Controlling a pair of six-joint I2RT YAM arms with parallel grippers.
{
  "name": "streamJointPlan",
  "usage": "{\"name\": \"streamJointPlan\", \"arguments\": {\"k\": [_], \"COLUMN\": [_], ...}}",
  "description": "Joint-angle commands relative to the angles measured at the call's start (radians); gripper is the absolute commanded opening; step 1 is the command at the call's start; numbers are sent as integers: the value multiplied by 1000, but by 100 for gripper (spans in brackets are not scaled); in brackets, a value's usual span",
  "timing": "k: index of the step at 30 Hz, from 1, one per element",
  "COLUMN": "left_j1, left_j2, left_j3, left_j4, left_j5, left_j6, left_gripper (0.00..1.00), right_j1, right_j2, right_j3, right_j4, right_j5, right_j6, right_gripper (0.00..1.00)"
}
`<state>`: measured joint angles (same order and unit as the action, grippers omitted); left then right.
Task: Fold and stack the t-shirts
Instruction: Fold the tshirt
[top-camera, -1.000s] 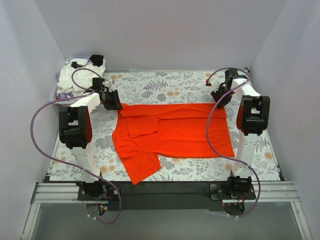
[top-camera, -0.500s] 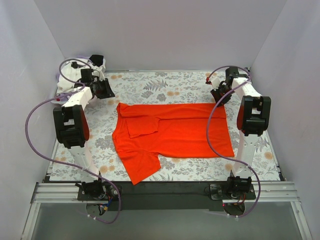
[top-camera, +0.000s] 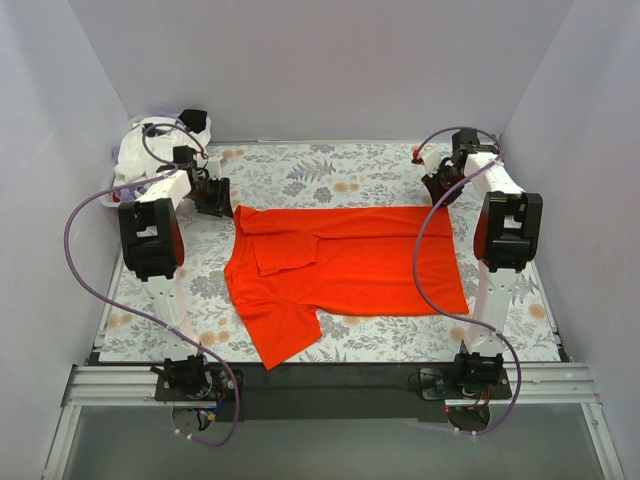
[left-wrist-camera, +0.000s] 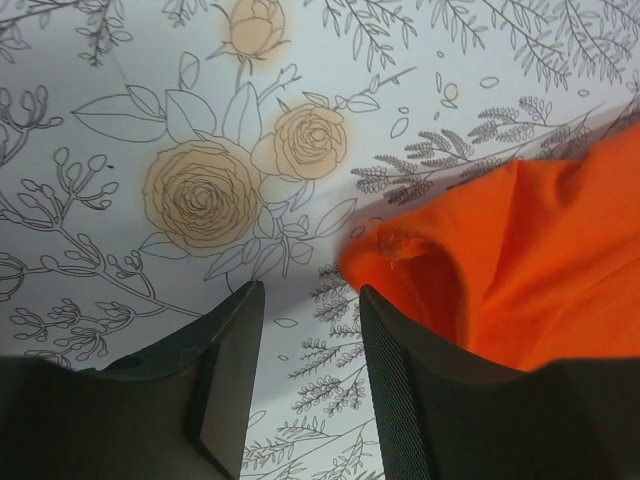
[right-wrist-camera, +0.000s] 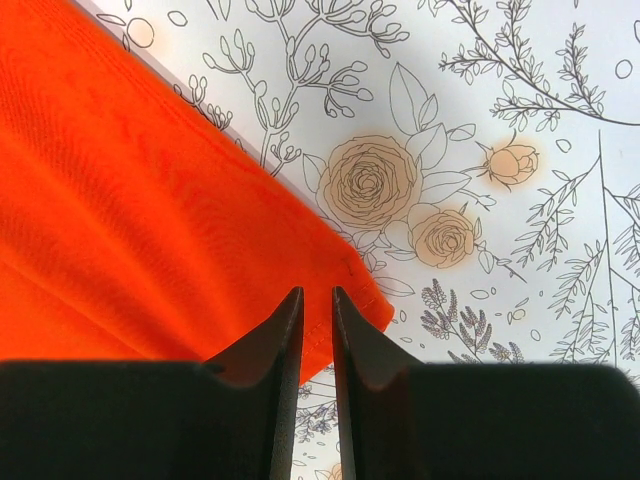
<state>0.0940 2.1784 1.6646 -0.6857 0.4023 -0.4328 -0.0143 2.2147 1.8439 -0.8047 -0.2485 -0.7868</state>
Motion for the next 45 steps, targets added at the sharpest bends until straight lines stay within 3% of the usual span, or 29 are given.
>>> {"name": "streamJointPlan", "arguments": {"k": [1,14,18,21,22,27,34,36,40,45], "left_j1": [-8,-40,-45,-45,-45,-24,-20,-19,-19,-16], "left_j2": [-11,50,76,86,84,75,86,101,75,-31], "left_j3": [40,118,144,147,143,130,109,141,176,175], "left_j4": [-44,-25,-26,-47,-48,-73,-28,-29,-31,3], "left_j5": [55,89,75,66,38,-112,-264,-246,-134,-54], "left_j6": [86,69,55,55,48,-20,-103,-103,-87,-73], "left_gripper": [42,42,37,24,15,0,0,1,22,32], "right_j1": [5,10,13,13,13,13,13,13,13,40], "right_j2": [-4,16,34,48,51,69,80,88,86,31], "right_j3": [37,40,41,46,49,55,43,63,90,109], "right_j4": [2,2,4,4,6,15,74,84,84,87], "right_j5": [-5,-5,15,40,49,145,206,206,152,72], "right_j6": [-6,-17,-22,-22,-22,-26,20,40,46,64], "right_gripper": [23,24,24,23,23,22,22,22,23,26]}}
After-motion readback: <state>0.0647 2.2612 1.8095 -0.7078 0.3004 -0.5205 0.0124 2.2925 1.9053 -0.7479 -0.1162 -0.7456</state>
